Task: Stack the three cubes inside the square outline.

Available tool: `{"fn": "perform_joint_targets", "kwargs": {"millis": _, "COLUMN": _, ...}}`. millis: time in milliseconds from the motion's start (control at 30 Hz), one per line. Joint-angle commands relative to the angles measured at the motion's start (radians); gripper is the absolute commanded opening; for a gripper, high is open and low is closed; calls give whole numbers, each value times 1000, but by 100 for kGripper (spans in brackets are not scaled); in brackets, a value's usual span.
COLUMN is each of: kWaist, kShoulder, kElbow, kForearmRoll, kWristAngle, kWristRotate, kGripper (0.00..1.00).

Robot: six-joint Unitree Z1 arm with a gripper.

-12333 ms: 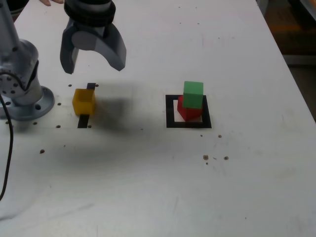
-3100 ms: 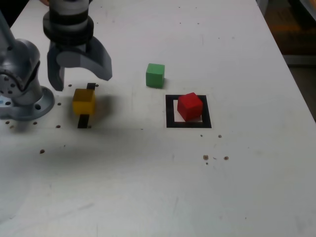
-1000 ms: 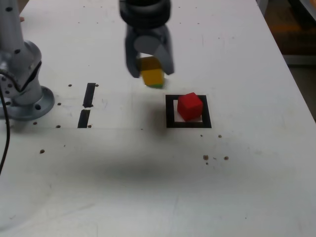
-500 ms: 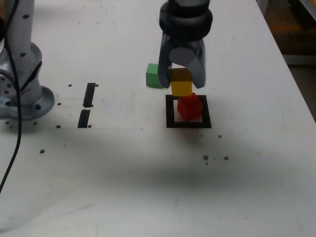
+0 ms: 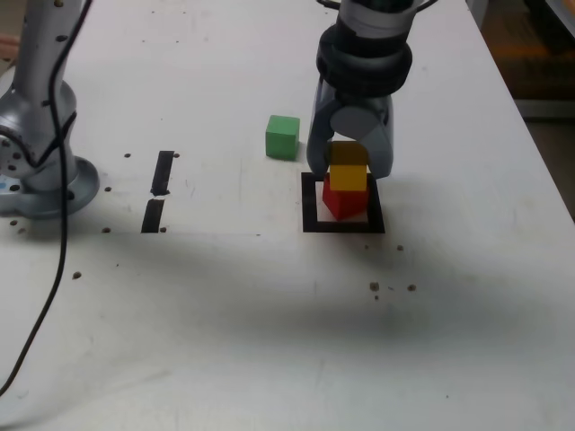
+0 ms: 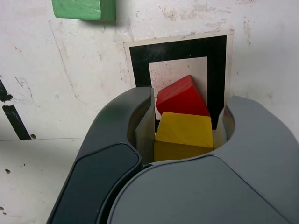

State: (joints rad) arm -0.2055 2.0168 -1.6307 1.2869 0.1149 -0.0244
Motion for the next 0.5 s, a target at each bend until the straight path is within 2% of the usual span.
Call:
{"fn": "perform_joint_targets", "kwargs": {"millis": 0, "kWaist": -2, "kShoulder": 7, "kElbow": -2, "kForearmRoll": 2, "kWristAngle": -1, "kWristRotate": 1, "kGripper": 27}}
{"fn": "perform_joint_targets", "kwargs": {"millis": 300, "kWaist": -2, "kShoulder": 9, "kElbow": 3, "kForearmRoll": 8, "kWristAngle": -8, "kWristRotate": 6, "kGripper": 36}}
{"fn": "perform_joint_targets", "kwargs": {"millis": 467, "kWaist": -2, "kShoulder": 14, "kElbow": 6, "kForearmRoll": 7, "kWristAngle": -24, "kWristRotate": 20, "kGripper": 54}}
